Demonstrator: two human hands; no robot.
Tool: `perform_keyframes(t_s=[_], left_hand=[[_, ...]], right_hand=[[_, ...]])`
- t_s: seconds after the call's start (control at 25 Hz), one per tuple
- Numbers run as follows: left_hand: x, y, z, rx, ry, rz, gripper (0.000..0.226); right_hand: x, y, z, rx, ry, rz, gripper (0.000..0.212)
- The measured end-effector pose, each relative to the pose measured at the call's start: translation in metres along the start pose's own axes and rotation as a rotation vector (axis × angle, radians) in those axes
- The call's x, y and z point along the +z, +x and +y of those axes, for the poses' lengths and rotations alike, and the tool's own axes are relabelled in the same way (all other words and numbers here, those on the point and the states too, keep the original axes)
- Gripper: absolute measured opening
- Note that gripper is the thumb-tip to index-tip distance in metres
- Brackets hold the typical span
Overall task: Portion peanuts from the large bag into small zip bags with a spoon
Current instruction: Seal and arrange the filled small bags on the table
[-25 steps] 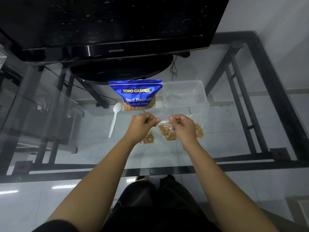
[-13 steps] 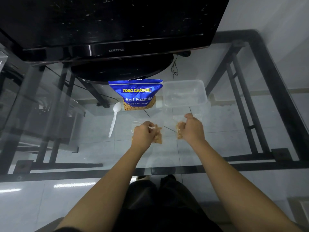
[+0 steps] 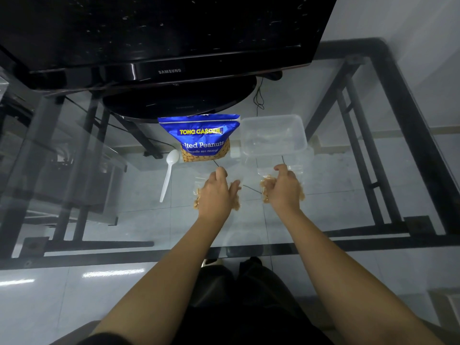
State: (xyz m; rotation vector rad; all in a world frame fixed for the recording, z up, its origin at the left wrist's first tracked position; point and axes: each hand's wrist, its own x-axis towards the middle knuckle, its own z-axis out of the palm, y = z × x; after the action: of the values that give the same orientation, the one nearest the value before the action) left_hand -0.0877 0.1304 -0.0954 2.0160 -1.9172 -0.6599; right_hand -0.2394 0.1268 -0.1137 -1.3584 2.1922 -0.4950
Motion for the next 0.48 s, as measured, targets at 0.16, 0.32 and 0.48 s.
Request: perform_keyframes(t_s=[0.16,0.32,0.48], left_hand=[[0.002,0.007,0.014,-0.032,-0.065,-0.012,0.032],[0.007,0.012,0.019,-0.044,-0.164,-0.058,0.026],[0.008,0.012,0.021,-0.192,-0.487,-0.197,0.040]], right_hand=[[-0.002,0.002,-0.002,0.088,0.114,-0.011,0.037],[-0.001,-0.004,0.002,0.094,0.250,0.031,0.038],[-0.004,-0.021,-0.003,0.037,0.501,0.014,0.039]])
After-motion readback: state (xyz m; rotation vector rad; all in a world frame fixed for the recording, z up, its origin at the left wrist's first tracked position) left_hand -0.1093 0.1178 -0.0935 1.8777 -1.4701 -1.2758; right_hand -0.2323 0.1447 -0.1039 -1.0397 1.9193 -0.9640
